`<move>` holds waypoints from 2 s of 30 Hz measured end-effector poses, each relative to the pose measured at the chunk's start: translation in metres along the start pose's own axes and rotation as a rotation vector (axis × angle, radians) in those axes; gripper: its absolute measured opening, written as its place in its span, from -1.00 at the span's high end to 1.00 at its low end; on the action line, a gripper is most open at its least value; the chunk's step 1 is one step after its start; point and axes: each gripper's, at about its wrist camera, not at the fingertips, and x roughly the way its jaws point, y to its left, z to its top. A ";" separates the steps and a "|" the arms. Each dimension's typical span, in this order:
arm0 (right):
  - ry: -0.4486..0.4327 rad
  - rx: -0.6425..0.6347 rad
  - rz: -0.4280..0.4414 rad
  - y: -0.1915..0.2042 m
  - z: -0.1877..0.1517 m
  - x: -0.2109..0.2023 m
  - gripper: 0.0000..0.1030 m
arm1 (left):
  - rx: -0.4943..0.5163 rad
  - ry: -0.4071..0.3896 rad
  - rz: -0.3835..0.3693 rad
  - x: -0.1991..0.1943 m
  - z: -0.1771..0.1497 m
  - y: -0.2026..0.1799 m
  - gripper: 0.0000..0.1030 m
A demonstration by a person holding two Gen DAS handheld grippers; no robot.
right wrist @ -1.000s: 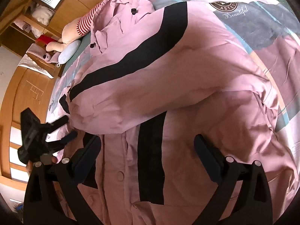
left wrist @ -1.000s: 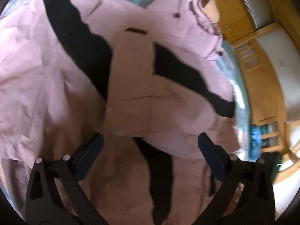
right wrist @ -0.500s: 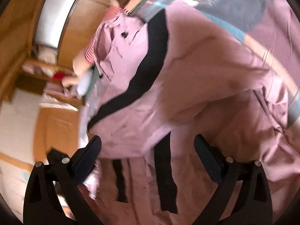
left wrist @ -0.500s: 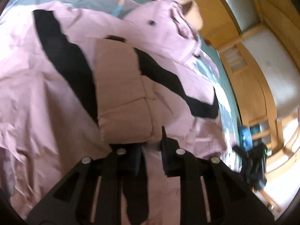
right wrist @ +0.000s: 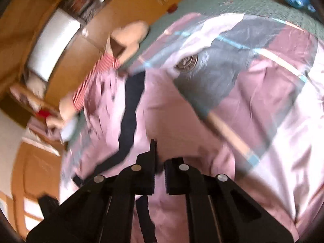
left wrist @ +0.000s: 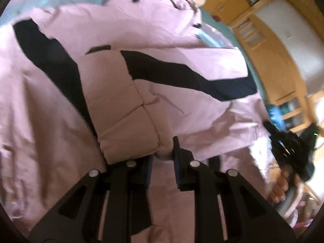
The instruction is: Fold large clothes
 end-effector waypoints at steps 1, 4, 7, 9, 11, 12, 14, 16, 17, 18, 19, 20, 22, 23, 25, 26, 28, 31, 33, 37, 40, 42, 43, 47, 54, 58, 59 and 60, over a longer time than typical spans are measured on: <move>0.057 -0.010 -0.049 0.000 -0.002 0.013 0.86 | -0.020 -0.007 0.005 -0.002 0.004 0.007 0.66; 0.215 0.008 -0.117 -0.011 -0.009 0.039 0.62 | -0.066 -0.019 0.035 -0.003 0.012 0.024 0.66; 0.150 0.117 -0.145 -0.029 0.004 0.022 0.38 | -0.056 -0.025 0.063 -0.002 0.014 0.022 0.65; 0.003 0.152 -0.221 -0.038 0.010 -0.007 -0.04 | -0.045 -0.026 0.075 -0.002 0.013 0.019 0.64; -0.146 0.168 -0.241 -0.044 0.020 -0.033 -0.07 | -0.026 -0.029 0.093 -0.006 0.011 0.018 0.64; -0.177 0.134 -0.215 -0.041 0.025 -0.038 -0.07 | -0.020 -0.031 0.097 -0.009 0.006 0.018 0.63; -0.159 0.062 -0.134 -0.031 0.027 -0.032 -0.07 | -0.014 -0.030 0.102 -0.010 0.004 0.020 0.63; -0.088 0.014 -0.021 -0.023 0.023 -0.017 -0.07 | -0.007 -0.026 0.115 -0.006 0.002 0.018 0.59; -0.033 -0.014 0.020 -0.016 0.019 -0.003 -0.05 | -0.004 -0.026 0.120 -0.007 -0.001 0.018 0.59; 0.018 -0.052 0.032 -0.005 0.014 0.011 -0.05 | 0.000 -0.025 0.126 -0.007 -0.004 0.020 0.57; 0.055 -0.087 0.023 0.006 0.009 0.023 -0.05 | 0.003 -0.025 0.132 -0.005 -0.004 0.019 0.56; 0.108 -0.146 -0.020 0.017 0.003 0.039 -0.05 | 0.009 -0.025 0.140 -0.004 -0.004 0.018 0.56; 0.182 -0.226 -0.191 0.025 -0.008 0.068 0.01 | 0.012 -0.024 0.145 -0.003 -0.005 0.019 0.52; 0.195 -0.217 -0.228 0.022 -0.010 0.073 0.18 | 0.006 -0.021 0.144 -0.002 -0.005 0.020 0.49; 0.181 -0.171 -0.281 0.011 -0.005 0.075 0.45 | -0.016 -0.015 0.138 -0.002 -0.004 0.024 0.40; 0.157 -0.151 -0.312 0.006 0.001 0.072 0.45 | -0.023 -0.012 0.140 -0.002 -0.004 0.024 0.38; 0.113 -0.160 -0.357 0.002 0.004 0.065 0.40 | -0.037 -0.014 0.133 -0.008 -0.004 0.023 0.41; 0.073 -0.197 -0.362 0.013 0.001 0.067 0.16 | -0.016 -0.085 0.105 -0.032 -0.006 0.013 0.39; 0.024 -0.247 -0.352 0.020 -0.006 0.055 0.02 | -0.001 -0.137 0.116 -0.044 -0.006 0.008 0.23; -0.051 -0.439 -0.350 0.038 -0.023 0.038 -0.23 | 0.039 -0.206 0.219 -0.055 -0.009 0.002 -0.40; 0.008 -0.572 -0.434 0.050 -0.040 0.063 -0.24 | 0.043 -0.212 0.282 -0.056 -0.013 0.002 -0.56; 0.086 -0.582 -0.463 0.043 -0.051 0.075 -0.24 | 0.042 -0.226 0.281 -0.061 -0.014 0.000 -0.63; 0.092 -0.594 -0.477 0.043 -0.056 0.076 -0.25 | 0.047 -0.237 0.283 -0.063 -0.014 -0.001 -0.71; 0.076 -0.635 -0.503 0.046 -0.060 0.079 -0.30 | 0.110 -0.212 0.306 -0.056 -0.010 -0.010 -0.86; 0.048 -0.661 -0.527 0.045 -0.066 0.089 -0.38 | 0.151 0.119 0.423 0.035 -0.011 0.009 -0.96; 0.028 -0.638 -0.482 0.048 -0.066 0.080 -0.38 | 0.139 0.082 0.451 0.027 -0.008 0.005 -0.96; 0.004 -0.634 -0.445 0.051 -0.067 0.075 -0.38 | 0.140 0.049 0.457 0.021 -0.007 0.002 -0.96; -0.012 -0.637 -0.423 0.054 -0.068 0.071 -0.38 | 0.153 -0.007 0.469 0.012 -0.007 -0.004 -0.96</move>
